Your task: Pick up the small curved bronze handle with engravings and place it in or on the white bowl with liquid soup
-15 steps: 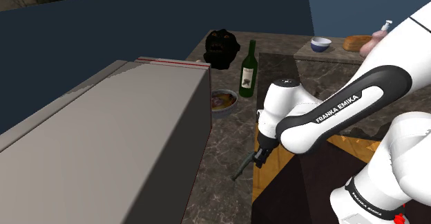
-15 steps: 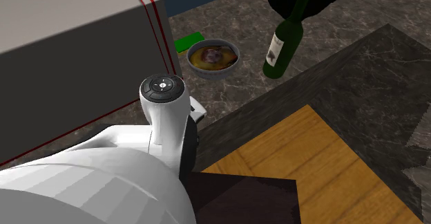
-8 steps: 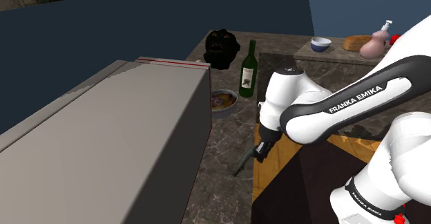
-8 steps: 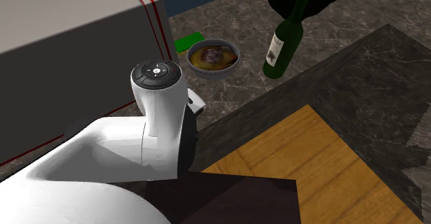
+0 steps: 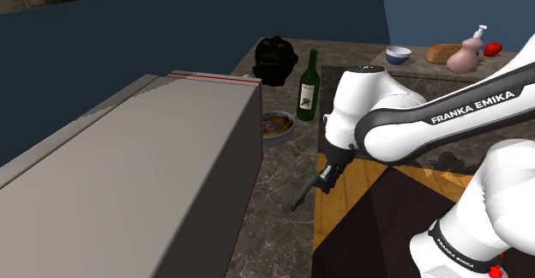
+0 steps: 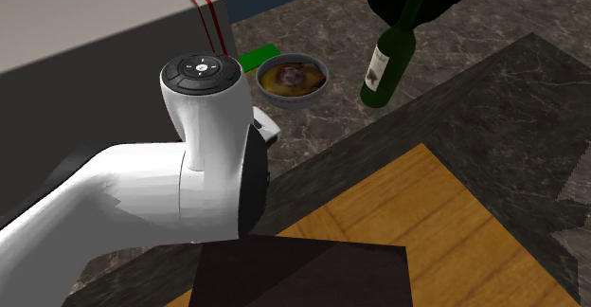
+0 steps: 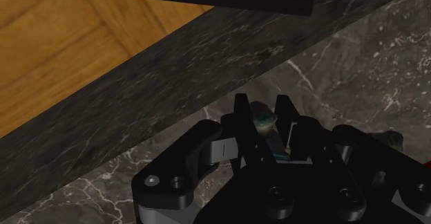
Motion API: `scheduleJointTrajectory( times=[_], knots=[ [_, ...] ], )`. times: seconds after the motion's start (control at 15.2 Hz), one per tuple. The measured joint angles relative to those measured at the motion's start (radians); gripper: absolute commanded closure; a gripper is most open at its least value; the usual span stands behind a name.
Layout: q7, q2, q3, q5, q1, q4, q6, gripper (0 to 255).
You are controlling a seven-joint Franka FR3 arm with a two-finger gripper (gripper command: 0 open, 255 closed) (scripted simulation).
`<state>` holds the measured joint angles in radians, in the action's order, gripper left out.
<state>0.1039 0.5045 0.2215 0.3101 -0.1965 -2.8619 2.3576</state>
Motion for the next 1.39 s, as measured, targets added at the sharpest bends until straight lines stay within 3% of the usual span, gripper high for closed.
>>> scheduleJointTrajectory(
  times=[0.99, 1.39],
  knots=[
    [0.031, 0.149, -0.028, -0.045, 0.016, 0.115, -0.263, 255],
    [-0.051, -0.021, -0.088, -0.104, 0.084, 0.233, -0.223, 255]
  ],
)
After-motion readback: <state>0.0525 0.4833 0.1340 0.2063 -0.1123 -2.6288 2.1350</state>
